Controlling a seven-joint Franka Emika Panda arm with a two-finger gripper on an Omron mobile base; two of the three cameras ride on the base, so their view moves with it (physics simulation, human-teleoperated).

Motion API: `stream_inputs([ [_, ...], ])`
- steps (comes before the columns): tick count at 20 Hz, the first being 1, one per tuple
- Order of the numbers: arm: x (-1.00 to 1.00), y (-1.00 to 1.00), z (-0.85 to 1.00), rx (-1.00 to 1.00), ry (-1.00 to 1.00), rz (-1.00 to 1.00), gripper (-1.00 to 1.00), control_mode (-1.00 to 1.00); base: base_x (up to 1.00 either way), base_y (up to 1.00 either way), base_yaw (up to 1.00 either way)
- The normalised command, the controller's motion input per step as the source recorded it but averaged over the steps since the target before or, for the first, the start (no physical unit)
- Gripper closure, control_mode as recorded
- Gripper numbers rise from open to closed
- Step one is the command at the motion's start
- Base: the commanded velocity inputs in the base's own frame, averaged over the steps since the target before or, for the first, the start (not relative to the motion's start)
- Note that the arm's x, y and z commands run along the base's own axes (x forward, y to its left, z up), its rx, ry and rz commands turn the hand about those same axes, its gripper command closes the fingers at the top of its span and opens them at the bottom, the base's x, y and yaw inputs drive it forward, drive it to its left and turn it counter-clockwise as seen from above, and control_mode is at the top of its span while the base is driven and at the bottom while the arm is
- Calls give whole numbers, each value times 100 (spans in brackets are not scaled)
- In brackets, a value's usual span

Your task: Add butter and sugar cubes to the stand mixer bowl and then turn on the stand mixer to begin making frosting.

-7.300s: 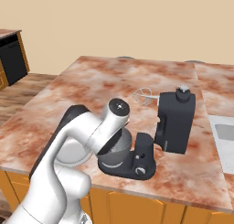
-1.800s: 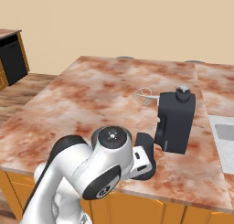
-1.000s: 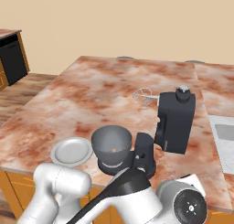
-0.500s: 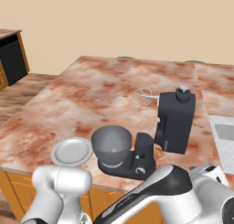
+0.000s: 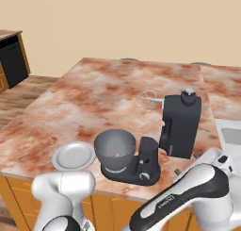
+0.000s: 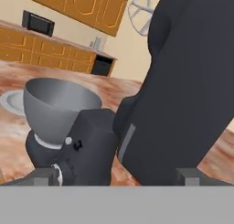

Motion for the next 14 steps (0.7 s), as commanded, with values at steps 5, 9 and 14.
stream_inputs([
  [5,52,-8,8,10,-3,17,-100,-100,0,0,0],
  [9,37,-40,0,6,3,7,-100,-100,0,0,0],
  [14,29,-38,0,4,4,5,-100,-100,0,0,0],
])
